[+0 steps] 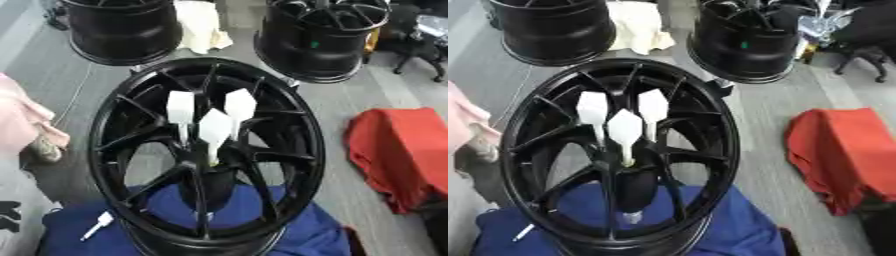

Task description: Pull the pin out of the wheel hub.

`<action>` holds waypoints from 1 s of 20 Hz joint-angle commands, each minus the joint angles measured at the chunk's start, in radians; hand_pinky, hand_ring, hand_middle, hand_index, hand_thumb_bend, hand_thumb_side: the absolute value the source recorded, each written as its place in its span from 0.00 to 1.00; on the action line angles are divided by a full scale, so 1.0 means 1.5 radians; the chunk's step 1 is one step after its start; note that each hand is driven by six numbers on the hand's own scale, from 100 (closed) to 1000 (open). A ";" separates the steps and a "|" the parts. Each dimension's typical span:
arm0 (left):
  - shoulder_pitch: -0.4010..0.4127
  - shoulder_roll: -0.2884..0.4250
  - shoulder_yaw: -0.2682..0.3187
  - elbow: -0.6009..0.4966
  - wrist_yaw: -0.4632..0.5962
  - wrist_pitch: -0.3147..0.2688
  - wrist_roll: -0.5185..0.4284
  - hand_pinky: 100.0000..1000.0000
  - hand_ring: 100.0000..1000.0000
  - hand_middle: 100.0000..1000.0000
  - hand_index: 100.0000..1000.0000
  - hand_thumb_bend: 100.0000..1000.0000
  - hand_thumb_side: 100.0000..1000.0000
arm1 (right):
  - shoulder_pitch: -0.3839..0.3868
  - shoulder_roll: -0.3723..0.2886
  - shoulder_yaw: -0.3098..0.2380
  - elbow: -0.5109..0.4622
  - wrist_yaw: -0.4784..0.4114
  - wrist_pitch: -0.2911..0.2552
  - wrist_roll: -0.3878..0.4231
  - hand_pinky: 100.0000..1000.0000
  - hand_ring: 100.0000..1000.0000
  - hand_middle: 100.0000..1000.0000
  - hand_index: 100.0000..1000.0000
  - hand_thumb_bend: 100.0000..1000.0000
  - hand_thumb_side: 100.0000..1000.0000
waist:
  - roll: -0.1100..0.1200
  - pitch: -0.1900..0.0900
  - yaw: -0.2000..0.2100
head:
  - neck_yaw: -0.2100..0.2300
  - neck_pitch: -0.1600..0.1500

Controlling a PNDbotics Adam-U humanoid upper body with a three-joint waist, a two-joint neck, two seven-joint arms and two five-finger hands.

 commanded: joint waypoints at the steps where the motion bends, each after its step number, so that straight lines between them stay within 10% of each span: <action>1: -0.006 0.022 -0.002 -0.015 -0.002 -0.031 -0.036 0.71 0.48 0.52 0.74 0.13 0.76 | -0.036 0.004 0.023 0.001 0.000 0.014 0.069 0.79 0.80 0.82 0.94 0.33 0.38 | 0.002 -0.010 0.001 | -0.003 -0.007; 20: -0.020 0.015 -0.004 -0.028 -0.005 -0.027 -0.048 0.71 0.48 0.52 0.74 0.13 0.76 | -0.161 0.160 0.137 0.165 0.078 -0.019 0.182 0.82 0.88 0.86 0.96 0.41 0.33 | 0.004 0.002 0.015 | -0.017 -0.020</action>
